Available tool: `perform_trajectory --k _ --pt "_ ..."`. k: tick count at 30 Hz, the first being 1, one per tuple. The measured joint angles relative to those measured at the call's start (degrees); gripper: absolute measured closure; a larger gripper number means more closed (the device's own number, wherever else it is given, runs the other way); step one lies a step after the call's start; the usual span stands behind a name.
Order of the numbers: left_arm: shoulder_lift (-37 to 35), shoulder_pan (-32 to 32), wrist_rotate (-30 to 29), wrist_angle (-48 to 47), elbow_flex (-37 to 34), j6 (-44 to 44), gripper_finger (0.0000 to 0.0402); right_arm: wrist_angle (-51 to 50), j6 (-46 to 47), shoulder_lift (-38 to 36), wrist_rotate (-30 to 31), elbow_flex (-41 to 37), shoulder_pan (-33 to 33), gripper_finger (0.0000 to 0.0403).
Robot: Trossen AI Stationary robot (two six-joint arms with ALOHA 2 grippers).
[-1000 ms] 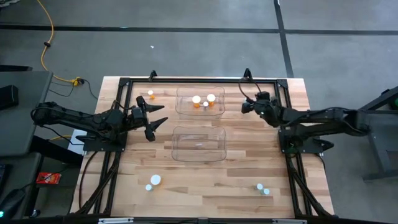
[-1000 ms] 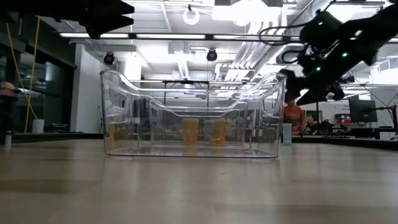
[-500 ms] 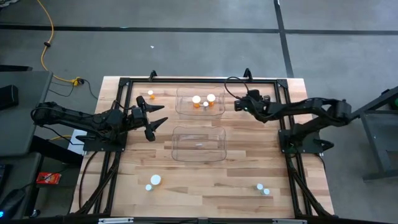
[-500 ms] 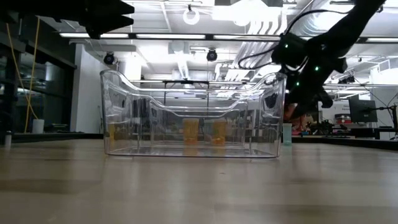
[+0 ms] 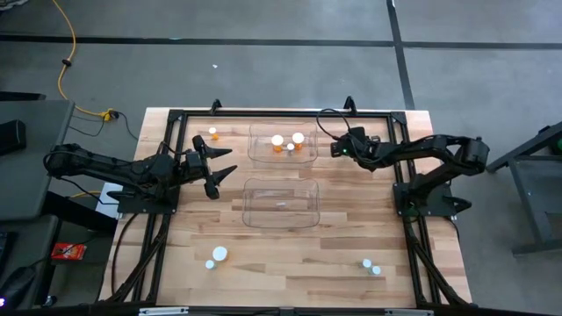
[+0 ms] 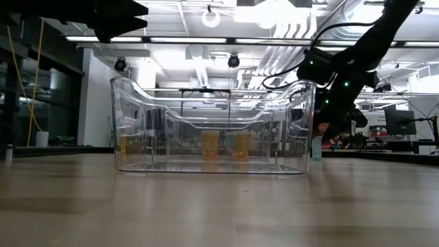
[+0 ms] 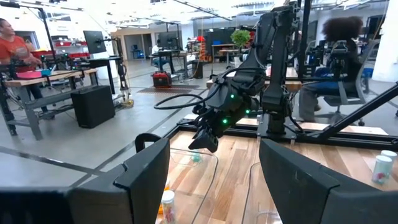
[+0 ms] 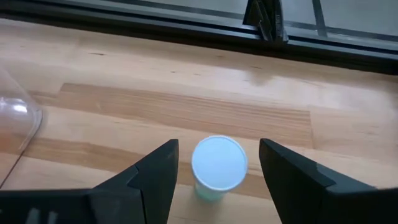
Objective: Pick and place medicine bottles into bin by pill shape (circle, oval)
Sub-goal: Put the blue tablet bottle into the bottom transparent bin
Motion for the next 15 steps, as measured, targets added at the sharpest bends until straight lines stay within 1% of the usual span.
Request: perform_trajectory --k 3,5,15 --pt "0.0 0.0 0.0 0.0 0.0 0.0 0.0163 0.0 0.0 0.0 -0.1 0.0 0.0 0.0191" --pt "0.0 0.0 0.0 0.0 0.0 0.0 0.0163 0.0 0.0 0.0 -0.2 0.0 0.0 0.0202" --pt "0.0 0.0 0.0 0.0 0.0 0.0 0.0163 0.0 -1.0 0.0 -0.2 0.0 0.0 0.0291"
